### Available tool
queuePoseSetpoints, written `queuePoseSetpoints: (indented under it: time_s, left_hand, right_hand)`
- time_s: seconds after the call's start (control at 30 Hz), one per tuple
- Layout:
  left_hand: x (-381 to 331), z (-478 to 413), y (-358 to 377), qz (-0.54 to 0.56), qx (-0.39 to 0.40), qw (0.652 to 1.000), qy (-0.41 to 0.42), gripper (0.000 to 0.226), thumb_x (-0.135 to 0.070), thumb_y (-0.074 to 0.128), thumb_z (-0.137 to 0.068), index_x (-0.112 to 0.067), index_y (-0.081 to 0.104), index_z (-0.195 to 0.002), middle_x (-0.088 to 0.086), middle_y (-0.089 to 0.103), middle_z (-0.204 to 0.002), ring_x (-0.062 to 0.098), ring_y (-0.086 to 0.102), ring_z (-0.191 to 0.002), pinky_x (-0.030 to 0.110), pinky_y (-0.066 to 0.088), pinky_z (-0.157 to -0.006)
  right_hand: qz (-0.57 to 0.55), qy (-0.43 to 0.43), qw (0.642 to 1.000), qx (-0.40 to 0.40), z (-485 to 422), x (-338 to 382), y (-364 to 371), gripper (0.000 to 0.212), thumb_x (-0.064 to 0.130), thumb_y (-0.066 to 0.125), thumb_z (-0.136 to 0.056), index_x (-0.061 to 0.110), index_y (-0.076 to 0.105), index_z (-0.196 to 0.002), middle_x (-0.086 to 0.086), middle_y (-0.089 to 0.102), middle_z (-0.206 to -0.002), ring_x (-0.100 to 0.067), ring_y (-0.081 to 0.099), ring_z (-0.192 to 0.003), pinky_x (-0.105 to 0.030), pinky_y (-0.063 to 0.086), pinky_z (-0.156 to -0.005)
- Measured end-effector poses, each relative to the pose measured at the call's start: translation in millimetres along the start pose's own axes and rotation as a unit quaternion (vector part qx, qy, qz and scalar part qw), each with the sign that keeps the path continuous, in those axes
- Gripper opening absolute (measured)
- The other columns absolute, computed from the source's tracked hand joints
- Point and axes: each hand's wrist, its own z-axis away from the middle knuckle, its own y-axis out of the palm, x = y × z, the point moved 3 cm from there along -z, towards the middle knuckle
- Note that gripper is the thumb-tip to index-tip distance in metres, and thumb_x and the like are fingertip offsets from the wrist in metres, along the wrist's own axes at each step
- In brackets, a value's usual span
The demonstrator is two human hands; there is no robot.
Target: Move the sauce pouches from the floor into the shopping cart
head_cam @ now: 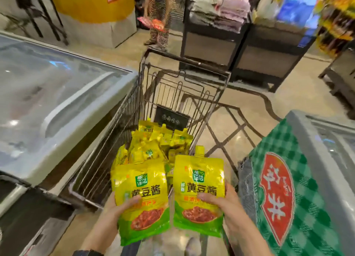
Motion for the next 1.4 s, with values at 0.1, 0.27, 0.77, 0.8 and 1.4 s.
queuePoseSetpoints:
  time_s: [0.1,0.27,0.77,0.8,1.4]
  left_hand:
    - [-15.0,-33.6,-6.0,0.001,-0.088,0.995,0.049,0.093,-0.022,0.102,-0.035,-0.018,0.064,-0.12,0.017,0.074,-0.113,0.043,0.069,-0.104,0.064,0.05,-0.095]
    - [-51.4,-97.2,10.6,-0.086,-0.215,0.966,0.114,0.054,0.004,0.081,-0.071,-0.025,0.058,-0.11,0.003,0.072,-0.102,0.024,0.07,-0.092,0.038,0.054,-0.074]
    - [24.2,-249.3,1.9,-0.191,-0.379,0.903,0.072,0.054,-0.008,0.083,-0.067,-0.043,0.063,-0.103,-0.027,0.067,-0.109,-0.001,0.063,-0.104,0.014,0.048,-0.09]
    - [29.2,-250.5,-5.6,-0.195,-0.388,0.898,0.067,0.058,-0.004,0.086,-0.069,-0.042,0.064,-0.107,-0.025,0.068,-0.111,-0.002,0.063,-0.107,0.018,0.049,-0.093]
    - [36.1,-249.1,-31.9,-0.222,-0.436,0.87,0.064,0.039,-0.012,0.084,-0.079,-0.033,0.065,-0.106,-0.001,0.064,-0.13,0.016,0.063,-0.115,0.016,0.047,-0.095]
  right_hand:
    - [0.023,-0.009,0.999,0.027,-64.8,29.7,13.1,0.079,0.02,0.091,-0.036,0.013,0.062,-0.109,-0.006,0.077,-0.094,-0.024,0.074,-0.086,-0.036,0.06,-0.069]
    - [0.046,-0.007,0.996,0.071,-197.6,59.0,39.5,0.055,-0.006,0.087,-0.052,0.014,0.065,-0.098,-0.008,0.077,-0.088,-0.021,0.073,-0.074,-0.033,0.06,-0.063]
    - [0.252,-0.024,0.953,0.169,-494.6,-13.0,183.5,0.029,0.004,0.082,-0.07,0.016,0.064,-0.089,-0.007,0.07,-0.096,-0.027,0.065,-0.091,-0.038,0.051,-0.087]
    - [0.294,-0.038,0.936,0.189,-500.5,-27.5,186.8,0.028,0.001,0.079,-0.073,0.016,0.063,-0.09,-0.006,0.066,-0.098,-0.022,0.06,-0.094,-0.031,0.045,-0.085]
    - [0.467,-0.123,0.825,0.295,-510.9,-41.1,209.9,0.026,-0.009,0.051,-0.084,0.01,0.059,-0.099,-0.002,0.062,-0.101,-0.022,0.055,-0.093,-0.035,0.043,-0.081]
